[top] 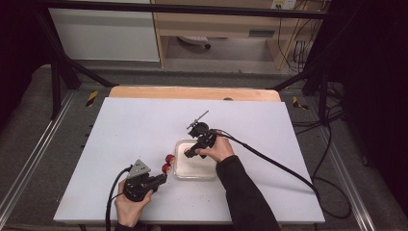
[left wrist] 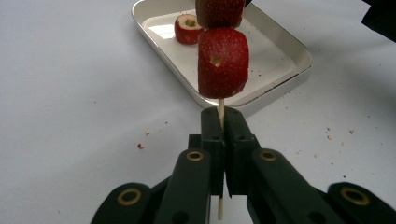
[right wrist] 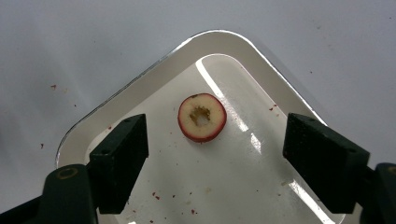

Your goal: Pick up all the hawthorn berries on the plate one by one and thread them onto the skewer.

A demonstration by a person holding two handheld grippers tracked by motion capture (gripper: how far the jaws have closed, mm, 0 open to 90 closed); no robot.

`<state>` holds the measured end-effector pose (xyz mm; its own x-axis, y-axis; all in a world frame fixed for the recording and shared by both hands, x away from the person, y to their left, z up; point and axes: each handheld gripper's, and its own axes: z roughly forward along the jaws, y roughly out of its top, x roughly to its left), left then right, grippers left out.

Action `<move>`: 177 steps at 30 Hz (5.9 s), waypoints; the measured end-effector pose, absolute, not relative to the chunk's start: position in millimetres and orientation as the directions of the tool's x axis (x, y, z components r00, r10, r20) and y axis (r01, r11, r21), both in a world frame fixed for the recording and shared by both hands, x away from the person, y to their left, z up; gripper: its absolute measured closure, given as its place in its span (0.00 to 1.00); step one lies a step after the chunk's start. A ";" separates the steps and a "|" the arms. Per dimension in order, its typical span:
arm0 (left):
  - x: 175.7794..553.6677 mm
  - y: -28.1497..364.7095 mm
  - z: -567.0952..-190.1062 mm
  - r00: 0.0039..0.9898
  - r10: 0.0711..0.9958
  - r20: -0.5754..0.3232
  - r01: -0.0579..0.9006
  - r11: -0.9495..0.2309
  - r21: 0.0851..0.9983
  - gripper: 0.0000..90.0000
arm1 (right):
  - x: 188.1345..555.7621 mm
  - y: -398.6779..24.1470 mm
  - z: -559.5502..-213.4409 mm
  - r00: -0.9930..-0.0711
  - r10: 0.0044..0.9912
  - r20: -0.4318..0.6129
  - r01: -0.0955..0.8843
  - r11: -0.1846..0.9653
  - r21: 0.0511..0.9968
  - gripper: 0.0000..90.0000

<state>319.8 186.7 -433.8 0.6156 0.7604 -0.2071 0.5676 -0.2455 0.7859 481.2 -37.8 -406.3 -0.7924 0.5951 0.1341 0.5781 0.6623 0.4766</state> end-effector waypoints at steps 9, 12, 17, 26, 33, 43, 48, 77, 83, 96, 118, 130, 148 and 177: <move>320.4 187.7 -435.0 0.620 0.757 -0.206 0.569 -0.252 0.783 0.98 | 490.8 -29.4 -409.8 -0.798 0.587 0.140 0.581 0.684 0.441 0.37; 320.5 188.0 -435.0 0.620 0.758 -0.201 0.566 -0.255 0.784 0.98 | 492.6 -26.6 -412.3 -0.809 0.571 0.139 0.568 0.699 0.435 0.41; 320.4 187.8 -434.8 0.621 0.757 -0.202 0.567 -0.256 0.783 0.98 | 494.8 -21.4 -415.7 -0.813 0.563 0.146 0.567 0.713 0.412 0.48; 320.7 188.1 -435.5 0.622 0.755 -0.208 0.571 -0.256 0.780 0.98 | 496.7 -20.2 -418.7 -0.815 0.559 0.150 0.569 0.724 0.391 0.57; 320.6 188.3 -435.5 0.622 0.755 -0.208 0.572 -0.256 0.780 0.98 | 496.1 -19.8 -419.7 -0.820 0.554 0.144 0.560 0.724 0.403 0.68; 319.6 187.9 -435.2 0.623 0.755 -0.205 0.567 -0.255 0.783 0.98 | 490.0 -26.0 -405.7 -0.776 0.603 0.185 0.615 0.659 0.433 0.68; 318.0 185.1 -434.3 0.623 0.754 -0.206 0.561 -0.248 0.789 0.98 | 480.5 -37.0 -391.6 -0.746 0.625 0.230 0.646 0.596 0.477 0.68; 302.7 119.3 -426.5 0.652 0.726 -0.218 0.524 -0.224 0.821 0.98 | 413.2 -145.4 -388.8 -0.542 0.584 0.604 0.685 -0.110 0.721 0.69; 301.4 105.4 -428.8 0.642 0.729 -0.239 0.538 -0.206 0.818 0.98 | 408.8 -150.5 -392.0 -0.529 0.563 0.635 0.663 -0.194 0.723 0.69; 302.9 88.7 -430.4 0.620 0.745 -0.245 0.539 -0.177 0.823 0.98 | 405.7 -149.1 -392.1 -0.525 0.536 0.662 0.634 -0.273 0.724 0.69; 308.9 77.9 -435.2 0.583 0.758 -0.291 0.562 -0.118 0.819 0.98 | 403.0 -146.0 -393.0 -0.528 0.503 0.685 0.622 -0.320 0.715 0.69; 309.9 78.4 -435.6 0.578 0.760 -0.297 0.561 -0.106 0.821 0.98 | 402.6 -144.0 -395.2 -0.525 0.499 0.689 0.628 -0.319 0.710 0.69; 312.2 76.0 -437.6 0.548 0.765 -0.340 0.583 -0.057 0.811 0.98 | 399.3 -138.5 -401.6 -0.520 0.494 0.697 0.642 -0.312 0.700 0.69; 319.2 82.4 -438.2 0.548 0.778 -0.309 0.576 -0.083 0.813 0.98 | 396.9 -138.6 -406.8 -0.565 0.559 0.607 0.624 -0.192 0.758 0.50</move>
